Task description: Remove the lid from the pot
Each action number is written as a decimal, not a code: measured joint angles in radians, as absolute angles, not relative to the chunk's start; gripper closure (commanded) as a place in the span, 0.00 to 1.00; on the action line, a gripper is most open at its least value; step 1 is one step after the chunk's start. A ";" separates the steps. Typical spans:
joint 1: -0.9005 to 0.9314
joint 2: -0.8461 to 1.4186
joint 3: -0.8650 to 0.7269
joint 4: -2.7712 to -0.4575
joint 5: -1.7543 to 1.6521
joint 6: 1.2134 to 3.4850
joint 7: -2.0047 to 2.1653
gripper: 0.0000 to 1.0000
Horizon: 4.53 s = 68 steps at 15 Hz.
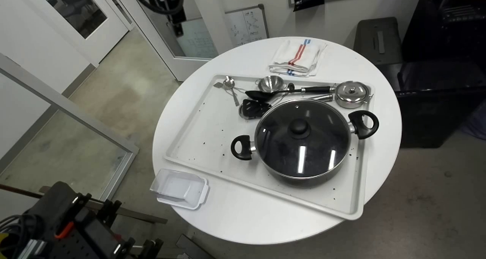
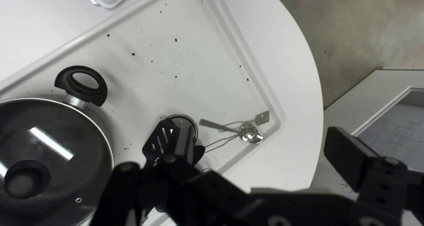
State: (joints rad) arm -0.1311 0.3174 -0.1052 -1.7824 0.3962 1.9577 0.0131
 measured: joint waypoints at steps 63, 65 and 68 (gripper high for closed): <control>-0.249 1.091 -0.278 -1.215 0.188 2.141 0.805 0.40; -0.249 1.091 -0.280 -1.214 0.185 2.141 0.805 0.55; -0.250 1.085 -0.282 -1.212 0.185 2.141 0.805 0.73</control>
State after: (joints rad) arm -0.2499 1.0852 -0.2824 -1.2118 0.1846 2.1409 0.8046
